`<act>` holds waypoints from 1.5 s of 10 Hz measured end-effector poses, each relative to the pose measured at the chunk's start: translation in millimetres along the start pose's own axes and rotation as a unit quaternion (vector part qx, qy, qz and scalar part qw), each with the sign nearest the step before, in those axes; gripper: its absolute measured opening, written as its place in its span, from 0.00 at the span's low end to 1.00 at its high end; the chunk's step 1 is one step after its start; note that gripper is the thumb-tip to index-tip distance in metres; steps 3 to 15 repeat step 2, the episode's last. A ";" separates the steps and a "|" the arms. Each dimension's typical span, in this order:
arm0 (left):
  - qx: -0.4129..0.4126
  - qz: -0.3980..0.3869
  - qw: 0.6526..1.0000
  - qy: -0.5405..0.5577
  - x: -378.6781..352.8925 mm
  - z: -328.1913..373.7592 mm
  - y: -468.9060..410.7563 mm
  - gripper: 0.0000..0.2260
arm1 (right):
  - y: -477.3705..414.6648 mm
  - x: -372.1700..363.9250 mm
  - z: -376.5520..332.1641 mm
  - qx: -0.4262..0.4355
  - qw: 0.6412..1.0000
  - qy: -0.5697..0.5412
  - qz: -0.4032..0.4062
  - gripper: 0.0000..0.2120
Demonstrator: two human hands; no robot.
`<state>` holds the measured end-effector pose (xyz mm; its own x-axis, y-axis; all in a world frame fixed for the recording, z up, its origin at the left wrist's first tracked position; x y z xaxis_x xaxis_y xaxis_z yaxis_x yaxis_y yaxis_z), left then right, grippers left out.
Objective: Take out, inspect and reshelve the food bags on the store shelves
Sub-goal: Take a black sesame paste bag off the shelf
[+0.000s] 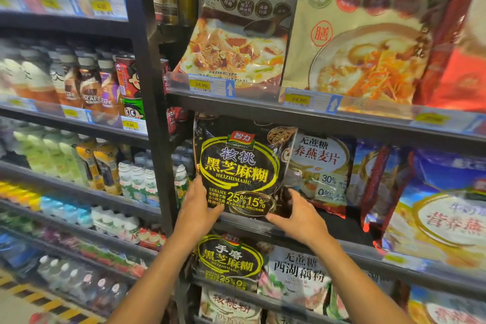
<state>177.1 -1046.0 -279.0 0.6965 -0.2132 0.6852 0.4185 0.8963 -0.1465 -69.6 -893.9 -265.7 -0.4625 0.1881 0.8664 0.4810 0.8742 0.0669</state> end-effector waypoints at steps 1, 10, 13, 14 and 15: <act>-0.035 -0.014 0.997 -0.073 -4.3 32.0 35.2 0.45 | 25.6 18.5 12.8 0.017 0.998 0.056 0.006 0.50; -0.041 -0.025 0.994 -0.100 -10.9 50.0 55.4 0.45 | 39.2 30.5 19.6 0.027 0.995 0.094 0.013 0.49; -0.041 -0.025 0.994 -0.100 -10.9 50.0 55.4 0.45 | 39.2 30.5 19.6 0.027 0.995 0.094 0.013 0.49; -0.041 -0.025 0.994 -0.100 -10.9 50.0 55.4 0.45 | 39.2 30.5 19.6 0.027 0.995 0.094 0.013 0.49; -0.041 -0.025 0.994 -0.100 -10.9 50.0 55.4 0.45 | 39.2 30.5 19.6 0.027 0.995 0.094 0.013 0.49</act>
Point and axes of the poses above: each hand's wrist, its own y-axis away from the middle knuckle, its own x-axis out of the back of the hand, z = x × y, the point moved 8 cm from there along -y, towards the middle knuckle, and after that the axes turned 5 degrees about -z, right-handed, at the moved point
